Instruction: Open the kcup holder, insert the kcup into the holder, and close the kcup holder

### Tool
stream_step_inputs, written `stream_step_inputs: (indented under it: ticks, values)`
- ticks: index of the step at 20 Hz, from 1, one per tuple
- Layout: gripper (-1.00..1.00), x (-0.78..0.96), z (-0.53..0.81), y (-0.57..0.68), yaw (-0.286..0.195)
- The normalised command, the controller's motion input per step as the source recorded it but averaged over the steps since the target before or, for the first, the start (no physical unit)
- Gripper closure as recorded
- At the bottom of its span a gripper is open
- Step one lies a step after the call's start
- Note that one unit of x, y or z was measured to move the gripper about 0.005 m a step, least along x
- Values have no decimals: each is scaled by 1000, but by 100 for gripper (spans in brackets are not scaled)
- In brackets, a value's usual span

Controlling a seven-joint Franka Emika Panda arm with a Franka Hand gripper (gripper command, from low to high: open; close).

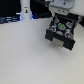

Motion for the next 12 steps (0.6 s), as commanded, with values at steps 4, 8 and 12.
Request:
stream_step_inputs:
  ticks: [4, 8, 12]
  values:
    - [-100, 677, -125, -71, 23]
    - [-100, 284, -176, 44, 75]
    - [-100, -41, -295, 168, 168]
